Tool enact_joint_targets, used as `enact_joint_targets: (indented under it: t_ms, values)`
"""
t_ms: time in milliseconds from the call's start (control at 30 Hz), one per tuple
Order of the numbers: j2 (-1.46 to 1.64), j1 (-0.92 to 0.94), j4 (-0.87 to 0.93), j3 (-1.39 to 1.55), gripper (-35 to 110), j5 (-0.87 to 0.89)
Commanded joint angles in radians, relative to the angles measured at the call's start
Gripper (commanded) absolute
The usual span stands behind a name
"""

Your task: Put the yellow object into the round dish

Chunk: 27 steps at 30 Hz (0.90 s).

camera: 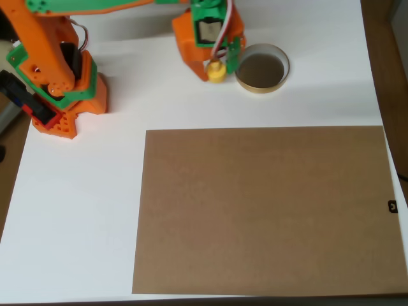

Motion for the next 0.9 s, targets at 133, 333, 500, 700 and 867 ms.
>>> enact_joint_targets:
  t_ms: [133, 333, 500, 700, 867]
  values:
    - [-0.133, -0.097, 0.051, -0.244, 0, -0.003]
    - [-0.209, -0.155, 0.043, -0.299, 0, -0.015]
    - [-0.276, -0.164, 0.041, -0.383, 0, -0.020]
    - [-0.362, -0.155, 0.043, -0.491, 0, -0.020]
    - [-0.425, -0.152, 0.021, -0.558, 0, 0.003]
